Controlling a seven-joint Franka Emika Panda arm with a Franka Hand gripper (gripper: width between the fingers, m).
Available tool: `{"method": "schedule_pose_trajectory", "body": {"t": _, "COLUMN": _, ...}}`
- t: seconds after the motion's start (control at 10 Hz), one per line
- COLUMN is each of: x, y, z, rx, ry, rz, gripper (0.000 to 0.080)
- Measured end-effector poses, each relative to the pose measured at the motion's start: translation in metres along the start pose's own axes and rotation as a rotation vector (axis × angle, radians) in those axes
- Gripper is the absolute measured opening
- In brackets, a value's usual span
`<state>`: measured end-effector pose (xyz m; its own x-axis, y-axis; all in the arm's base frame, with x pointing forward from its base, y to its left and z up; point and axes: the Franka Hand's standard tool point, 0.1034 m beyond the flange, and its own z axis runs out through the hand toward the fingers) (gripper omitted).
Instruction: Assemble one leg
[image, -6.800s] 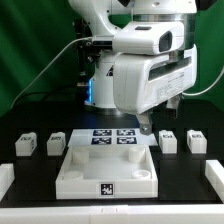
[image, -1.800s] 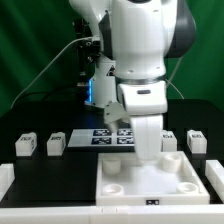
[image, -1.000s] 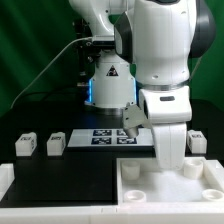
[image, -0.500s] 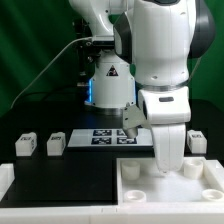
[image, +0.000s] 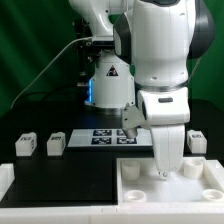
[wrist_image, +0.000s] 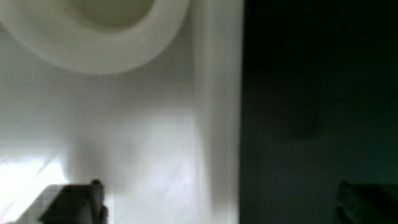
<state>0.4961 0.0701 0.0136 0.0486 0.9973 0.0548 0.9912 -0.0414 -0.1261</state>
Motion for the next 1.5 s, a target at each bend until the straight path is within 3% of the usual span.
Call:
{"method": "schedule_pose_trajectory", "body": {"t": 0.6, "x": -0.001, "y": 0.000, "z": 0.000, "rx": 0.001, "ry": 0.000, "rz": 0.001, "gripper": 0.0649}}
{"method": "schedule_pose_trajectory", "body": {"t": 0.8, "x": 0.001, "y": 0.001, "z": -0.019, "rx": -0.012, "ry": -0.010, "rz": 0.038, "gripper": 0.0649}}
{"method": "schedule_pose_trajectory", "body": {"t": 1.0, "x": 0.017, "y": -0.002, "z": -0.047, "rx": -0.017, "ry": -0.028, "rz": 0.153, "gripper": 0.0649}}
{"method": "schedule_pose_trajectory", "body": {"t": 1.1, "x": 0.027, "y": -0.008, "z": -0.052, "rx": -0.016, "ry": -0.032, "rz": 0.210, "gripper": 0.0649}}
{"method": "schedule_pose_trajectory", "body": {"t": 1.5, "x": 0.076, "y": -0.043, "z": -0.042, "rx": 0.003, "ry": -0.023, "rz": 0.791, "gripper": 0.0649}}
